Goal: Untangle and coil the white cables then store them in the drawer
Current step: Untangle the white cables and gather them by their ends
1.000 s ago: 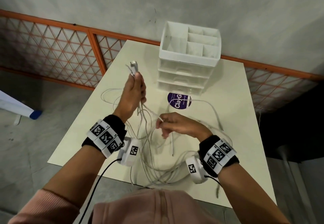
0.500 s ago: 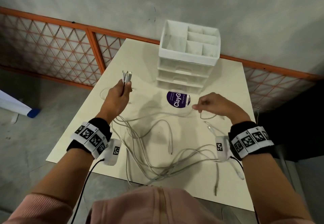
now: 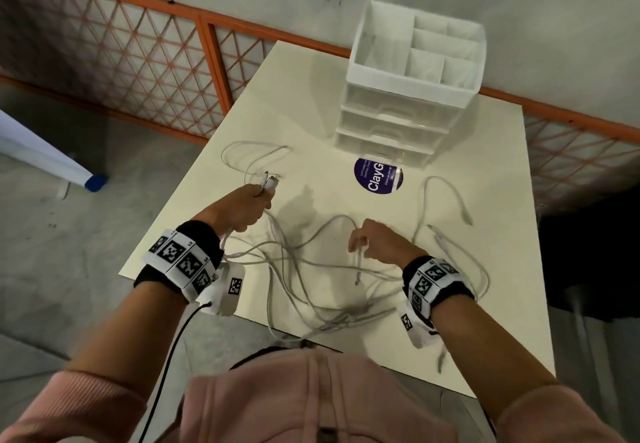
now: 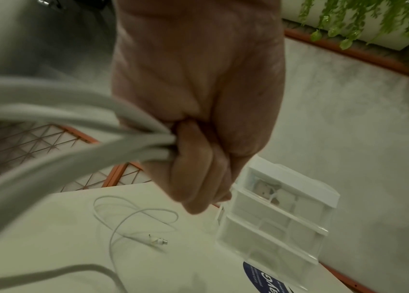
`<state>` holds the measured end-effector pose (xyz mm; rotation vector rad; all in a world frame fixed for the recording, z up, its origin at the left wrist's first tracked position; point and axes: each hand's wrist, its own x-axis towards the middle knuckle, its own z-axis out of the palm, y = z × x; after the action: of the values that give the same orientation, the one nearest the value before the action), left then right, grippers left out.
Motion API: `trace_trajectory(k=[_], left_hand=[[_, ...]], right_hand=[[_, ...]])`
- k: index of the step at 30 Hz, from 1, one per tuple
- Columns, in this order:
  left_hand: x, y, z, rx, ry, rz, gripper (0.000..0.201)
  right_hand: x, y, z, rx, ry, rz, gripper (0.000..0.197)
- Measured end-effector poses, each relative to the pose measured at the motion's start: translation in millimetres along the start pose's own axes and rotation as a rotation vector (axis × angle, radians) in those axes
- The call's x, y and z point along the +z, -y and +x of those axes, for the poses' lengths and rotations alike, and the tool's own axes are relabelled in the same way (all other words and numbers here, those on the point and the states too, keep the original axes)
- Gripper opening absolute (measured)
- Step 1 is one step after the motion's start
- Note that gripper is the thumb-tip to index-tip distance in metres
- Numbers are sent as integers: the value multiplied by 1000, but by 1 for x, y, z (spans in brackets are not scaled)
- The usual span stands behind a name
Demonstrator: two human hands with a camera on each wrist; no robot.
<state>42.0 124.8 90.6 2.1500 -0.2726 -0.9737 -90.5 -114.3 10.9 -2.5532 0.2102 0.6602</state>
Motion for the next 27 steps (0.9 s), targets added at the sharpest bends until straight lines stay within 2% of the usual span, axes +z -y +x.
trace_trajectory(k=[2, 5, 11, 13, 15, 17, 20, 22, 24, 27], left_hand=[[-2, 0, 0, 3, 1, -44, 30], [-3, 0, 1, 18, 9, -71, 32], [8, -11, 4, 122, 101, -53, 33], [13, -19, 5, 170, 119, -44, 32], [17, -29, 6, 202, 119, -41, 31], [20, -38, 8, 227, 127, -49, 31], [22, -48, 11, 256, 137, -53, 30], [24, -52, 14, 274, 134, -42, 29], [27, -55, 16, 282, 141, -29, 29], [30, -56, 19, 291, 166, -26, 29]], right_hand=[[12, -5, 4, 10, -20, -43, 21], [14, -5, 7, 57, -158, -77, 10], [-30, 14, 11, 115, -534, 6, 11], [-47, 23, 10, 130, -606, 43, 10], [-63, 32, 8, 153, -631, -19, 13], [-76, 36, 5, 162, -563, -73, 14], [-84, 36, 0, 130, -260, -102, 20], [-82, 36, -4, 127, -127, -166, 29], [-77, 33, -7, 184, -92, -206, 39], [-72, 30, -9, 329, -109, -195, 39]])
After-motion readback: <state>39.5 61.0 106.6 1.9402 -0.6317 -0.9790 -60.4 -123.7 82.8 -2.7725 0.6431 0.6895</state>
